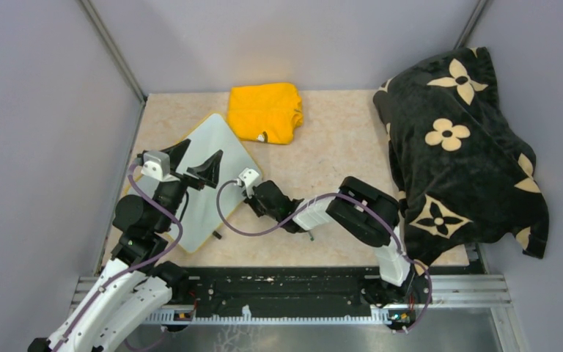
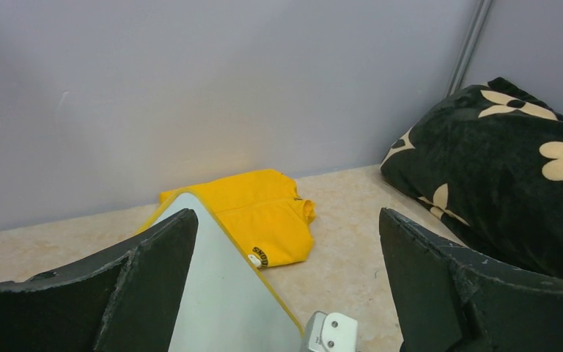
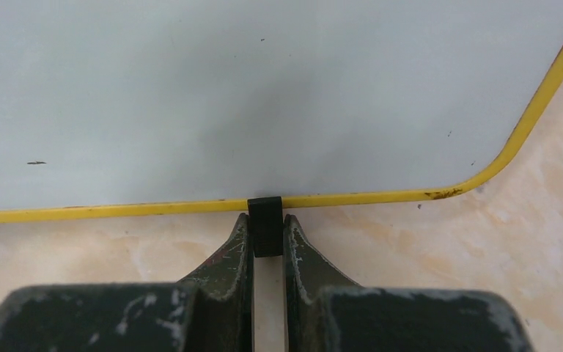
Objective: Write a sentence on the whiteboard
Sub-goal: Move the whiteboard to the center of the board.
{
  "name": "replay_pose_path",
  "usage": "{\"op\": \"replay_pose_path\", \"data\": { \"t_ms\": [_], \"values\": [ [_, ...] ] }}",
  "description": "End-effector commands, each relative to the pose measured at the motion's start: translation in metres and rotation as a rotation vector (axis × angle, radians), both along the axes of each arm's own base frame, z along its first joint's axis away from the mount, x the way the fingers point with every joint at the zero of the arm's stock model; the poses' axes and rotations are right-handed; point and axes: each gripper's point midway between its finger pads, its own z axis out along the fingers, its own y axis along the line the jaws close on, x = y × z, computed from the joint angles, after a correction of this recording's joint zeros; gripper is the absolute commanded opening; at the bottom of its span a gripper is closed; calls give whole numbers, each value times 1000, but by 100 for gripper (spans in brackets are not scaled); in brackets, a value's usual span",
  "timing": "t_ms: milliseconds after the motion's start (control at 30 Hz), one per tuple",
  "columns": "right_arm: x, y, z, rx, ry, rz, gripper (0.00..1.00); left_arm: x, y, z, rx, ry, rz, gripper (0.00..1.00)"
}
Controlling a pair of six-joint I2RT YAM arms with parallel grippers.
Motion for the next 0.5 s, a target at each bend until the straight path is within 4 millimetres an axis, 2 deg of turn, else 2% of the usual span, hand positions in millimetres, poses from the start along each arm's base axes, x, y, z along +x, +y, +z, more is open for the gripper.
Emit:
{"op": "replay_pose_path", "data": {
  "t_ms": [0, 200, 333, 467],
  "values": [
    [28, -41, 15, 8, -25, -218, 0, -2, 1, 5, -4, -28, 5, 99],
    [46, -89, 16, 32, 23, -463, 0, 0, 0, 2, 1, -18, 5, 99],
    [53, -111, 17, 19, 38, -572, 0, 1, -1, 0, 5, -12, 3, 99],
    [51, -127, 16, -4, 51, -643, 0, 1, -1, -2, 6, -7, 6, 99]
  ]
}}
